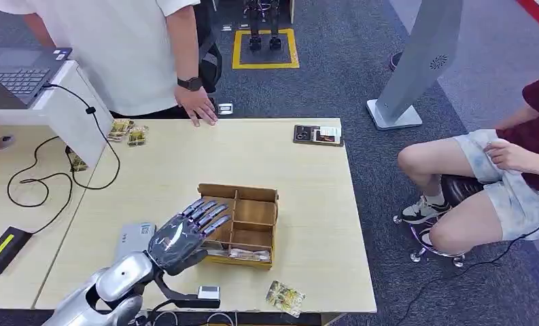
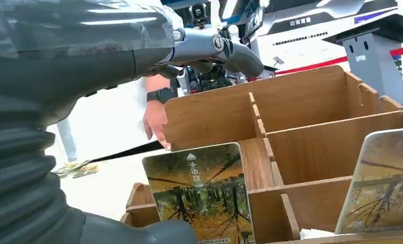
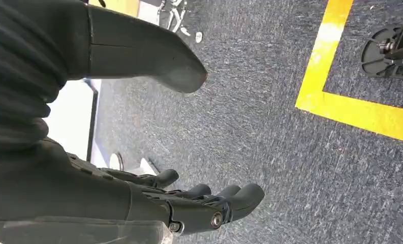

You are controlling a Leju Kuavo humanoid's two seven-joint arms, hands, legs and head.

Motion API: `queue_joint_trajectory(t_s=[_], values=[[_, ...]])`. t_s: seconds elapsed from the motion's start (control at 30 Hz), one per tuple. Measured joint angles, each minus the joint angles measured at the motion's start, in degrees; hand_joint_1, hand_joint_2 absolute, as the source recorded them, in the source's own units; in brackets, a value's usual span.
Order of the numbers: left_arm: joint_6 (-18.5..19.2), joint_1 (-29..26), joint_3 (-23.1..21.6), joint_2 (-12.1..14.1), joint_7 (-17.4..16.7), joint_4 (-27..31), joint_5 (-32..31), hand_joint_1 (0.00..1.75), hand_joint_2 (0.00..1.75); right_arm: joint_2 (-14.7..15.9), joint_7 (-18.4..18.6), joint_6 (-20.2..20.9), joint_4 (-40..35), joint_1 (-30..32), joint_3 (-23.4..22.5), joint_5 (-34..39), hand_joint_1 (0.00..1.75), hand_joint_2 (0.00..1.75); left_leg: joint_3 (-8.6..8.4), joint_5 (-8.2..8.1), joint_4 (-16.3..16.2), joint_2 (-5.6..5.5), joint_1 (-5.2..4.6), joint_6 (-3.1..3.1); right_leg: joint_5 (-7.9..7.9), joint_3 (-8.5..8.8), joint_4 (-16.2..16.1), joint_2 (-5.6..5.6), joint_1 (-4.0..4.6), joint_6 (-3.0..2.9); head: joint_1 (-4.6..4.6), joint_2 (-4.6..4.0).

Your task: Pass the card to the sensor for recognition and then transmit it.

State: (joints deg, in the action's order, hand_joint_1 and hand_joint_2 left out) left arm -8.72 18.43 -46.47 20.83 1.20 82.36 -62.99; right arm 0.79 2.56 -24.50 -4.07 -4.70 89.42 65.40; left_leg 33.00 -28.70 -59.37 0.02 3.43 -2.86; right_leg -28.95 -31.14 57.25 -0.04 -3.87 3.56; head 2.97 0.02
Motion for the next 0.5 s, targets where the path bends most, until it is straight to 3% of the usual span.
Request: queue_joint_trajectory(t_s=[0.03,0.07,0.1,0.5], values=[[0.1,0.0,0.0,0.0,0.0,0.0,-0.1,0.00,1.75,0.0,0.0,0.0,0.0,0.0,0.0,0.0,0.00,1.75,0.00,0.00,0.0,0.00,0.00,0.00,0.00,0.00,0.0,0.00,0.00,0.00,0.00,0.00],[0.2,0.0,0.0,0.0,0.0,0.0,-0.1,0.65,1.75,0.0,0.0,0.0,0.0,0.0,0.0,0.0,0.00,1.75,0.00,0.00,0.0,0.00,0.00,0.00,0.00,0.00,0.0,0.00,0.00,0.00,0.00,0.00],[0.3,0.1,0.0,0.0,0.0,0.0,-0.1,1.75,1.75,0.0,-0.1,0.0,0.0,0.0,0.0,0.0,0.00,1.75,0.00,0.00,0.0,0.00,0.00,0.00,0.00,0.00,0.0,0.00,0.00,0.00,0.00,0.00],[1.6,-0.6,0.0,0.2,0.0,0.0,0.8,1.75,1.75,0.0,0.0,0.2,0.0,0.0,0.0,0.0,0.00,1.75,0.03,0.00,0.0,0.00,0.00,0.00,0.00,-0.03,0.0,0.00,0.00,0.00,-0.02,0.00]])
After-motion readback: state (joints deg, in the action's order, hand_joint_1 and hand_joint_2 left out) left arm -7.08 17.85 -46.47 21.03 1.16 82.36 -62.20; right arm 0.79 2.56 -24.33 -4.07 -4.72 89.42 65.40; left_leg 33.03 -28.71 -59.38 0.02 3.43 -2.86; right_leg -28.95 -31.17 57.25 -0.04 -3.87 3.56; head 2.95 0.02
